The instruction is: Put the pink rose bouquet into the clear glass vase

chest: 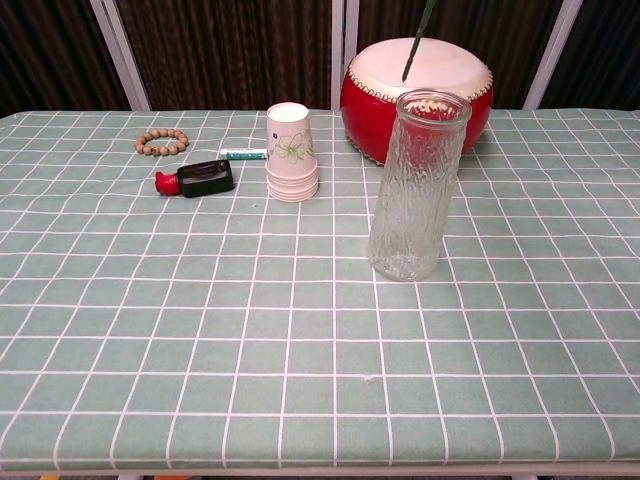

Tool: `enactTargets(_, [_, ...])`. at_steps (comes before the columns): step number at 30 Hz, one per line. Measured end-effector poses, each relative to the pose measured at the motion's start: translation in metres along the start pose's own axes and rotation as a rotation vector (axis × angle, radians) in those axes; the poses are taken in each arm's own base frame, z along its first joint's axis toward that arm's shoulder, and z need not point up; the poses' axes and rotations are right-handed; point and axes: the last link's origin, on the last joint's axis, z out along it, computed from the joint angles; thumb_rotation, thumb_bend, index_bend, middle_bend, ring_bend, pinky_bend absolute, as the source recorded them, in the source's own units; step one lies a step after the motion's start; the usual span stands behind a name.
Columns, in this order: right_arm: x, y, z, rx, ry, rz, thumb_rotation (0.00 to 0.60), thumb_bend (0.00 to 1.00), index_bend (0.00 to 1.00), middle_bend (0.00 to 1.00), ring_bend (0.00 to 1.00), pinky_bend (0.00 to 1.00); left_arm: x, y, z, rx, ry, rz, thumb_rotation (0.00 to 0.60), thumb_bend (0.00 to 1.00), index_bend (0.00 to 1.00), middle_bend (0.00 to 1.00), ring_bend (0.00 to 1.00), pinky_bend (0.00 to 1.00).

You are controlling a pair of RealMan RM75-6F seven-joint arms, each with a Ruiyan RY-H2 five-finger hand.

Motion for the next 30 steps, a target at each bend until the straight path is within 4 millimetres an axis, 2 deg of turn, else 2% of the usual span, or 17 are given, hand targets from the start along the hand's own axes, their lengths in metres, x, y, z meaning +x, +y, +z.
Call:
enactTargets(13, [0.002, -0.012, -0.010, -0.043, 0.041, -0.040, 0.600, 0.29, 0.74, 0.53, 0.19, 0.15, -0.001, 0.003, 0.002, -0.003, -0.010, -0.004, 0.599, 0.00, 0.10, 0.02, 0.00, 0.18])
enactTargets(19, [0.005, -0.003, -0.012, -0.098, 0.051, -0.054, 0.600, 0.29, 0.74, 0.53, 0.19, 0.15, -0.004, 0.004, 0.002, -0.008, -0.016, -0.003, 0.599, 0.00, 0.10, 0.02, 0.00, 0.18])
enactTargets(30, [0.003, 0.018, -0.001, -0.117, 0.030, -0.055, 0.600, 0.30, 0.73, 0.53, 0.19, 0.15, -0.005, -0.002, 0.000, 0.006, -0.014, -0.004, 0.598, 0.00, 0.10, 0.03, 0.00, 0.18])
